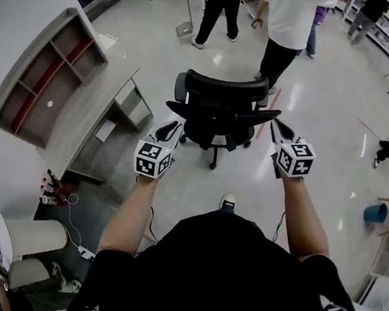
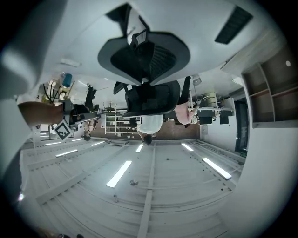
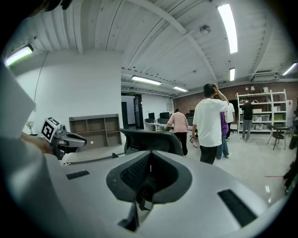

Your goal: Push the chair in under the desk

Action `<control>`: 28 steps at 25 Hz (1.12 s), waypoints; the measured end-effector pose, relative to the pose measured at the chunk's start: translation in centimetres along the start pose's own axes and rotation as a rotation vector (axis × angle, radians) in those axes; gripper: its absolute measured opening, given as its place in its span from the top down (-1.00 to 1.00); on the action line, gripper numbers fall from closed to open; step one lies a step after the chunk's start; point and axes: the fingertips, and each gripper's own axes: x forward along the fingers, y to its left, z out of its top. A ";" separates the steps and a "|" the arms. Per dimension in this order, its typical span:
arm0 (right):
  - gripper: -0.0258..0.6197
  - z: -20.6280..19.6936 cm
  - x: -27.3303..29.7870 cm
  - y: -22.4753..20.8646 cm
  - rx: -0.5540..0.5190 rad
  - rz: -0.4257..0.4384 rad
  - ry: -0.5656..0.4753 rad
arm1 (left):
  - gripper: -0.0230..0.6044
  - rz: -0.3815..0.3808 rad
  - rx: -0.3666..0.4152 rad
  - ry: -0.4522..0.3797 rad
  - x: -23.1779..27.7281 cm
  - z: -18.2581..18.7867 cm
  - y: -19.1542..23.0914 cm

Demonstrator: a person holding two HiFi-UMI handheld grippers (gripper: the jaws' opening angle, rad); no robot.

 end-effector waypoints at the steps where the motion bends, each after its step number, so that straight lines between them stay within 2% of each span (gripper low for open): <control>1: 0.92 0.2 0.7 -0.8 0.003 0.001 0.000 | 0.73 0.005 -0.004 0.002 0.8 0.2 0.3; 10: 0.92 1.4 5.7 -7.4 0.027 0.006 0.012 | 0.73 0.052 -0.024 0.010 7.5 2.3 2.4; 28: 0.93 2.4 12.4 -16.0 0.051 0.044 0.006 | 0.73 0.148 -0.054 0.038 15.7 3.4 4.9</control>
